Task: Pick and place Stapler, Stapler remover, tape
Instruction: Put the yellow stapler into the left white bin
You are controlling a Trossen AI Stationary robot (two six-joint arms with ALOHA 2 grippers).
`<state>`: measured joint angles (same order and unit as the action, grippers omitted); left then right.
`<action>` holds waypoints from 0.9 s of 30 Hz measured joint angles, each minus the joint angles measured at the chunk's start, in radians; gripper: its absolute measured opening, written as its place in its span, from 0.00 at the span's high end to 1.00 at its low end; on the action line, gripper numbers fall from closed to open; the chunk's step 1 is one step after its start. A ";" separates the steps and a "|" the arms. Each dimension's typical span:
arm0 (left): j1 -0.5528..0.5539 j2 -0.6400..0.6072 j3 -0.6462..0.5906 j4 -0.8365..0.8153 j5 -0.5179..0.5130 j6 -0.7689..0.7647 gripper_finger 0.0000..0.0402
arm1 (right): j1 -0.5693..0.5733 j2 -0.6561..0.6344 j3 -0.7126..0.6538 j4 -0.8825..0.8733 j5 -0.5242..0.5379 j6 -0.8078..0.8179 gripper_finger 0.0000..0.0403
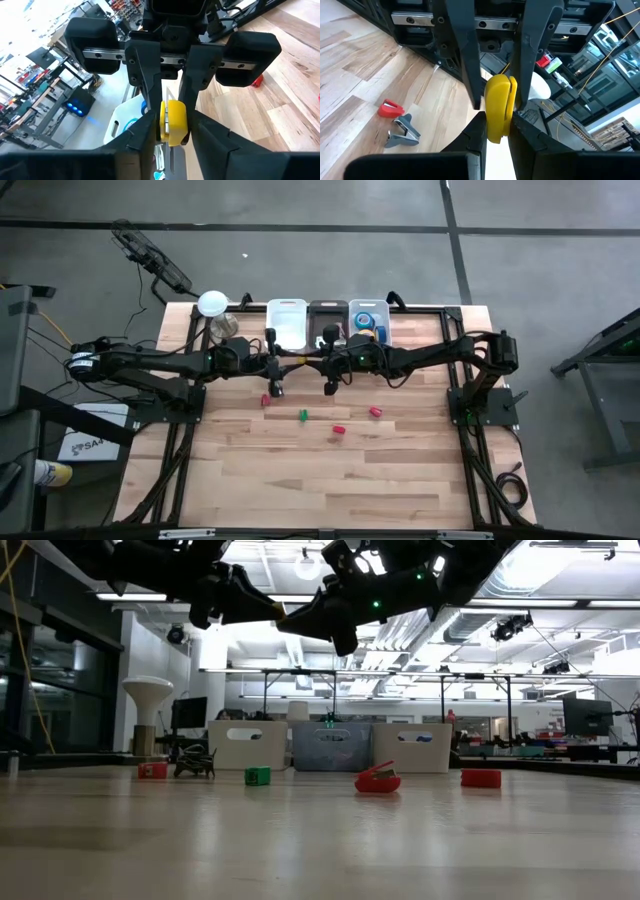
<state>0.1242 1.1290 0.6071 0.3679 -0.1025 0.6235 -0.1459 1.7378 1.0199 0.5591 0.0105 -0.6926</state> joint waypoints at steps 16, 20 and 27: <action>0.000 0.000 -0.001 0.000 0.000 -0.006 0.86 | 0.000 0.000 0.000 -0.001 0.001 -0.004 0.89; 0.000 0.000 -0.001 0.000 0.000 -0.006 0.86 | 0.000 0.000 0.000 -0.001 0.001 -0.001 0.87; 0.000 0.000 -0.001 0.003 -0.016 0.003 0.86 | 0.003 0.000 0.000 -0.009 0.077 0.011 0.76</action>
<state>0.1246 1.1290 0.6064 0.3710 -0.1190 0.6266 -0.1432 1.7378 1.0199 0.5504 0.0871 -0.6819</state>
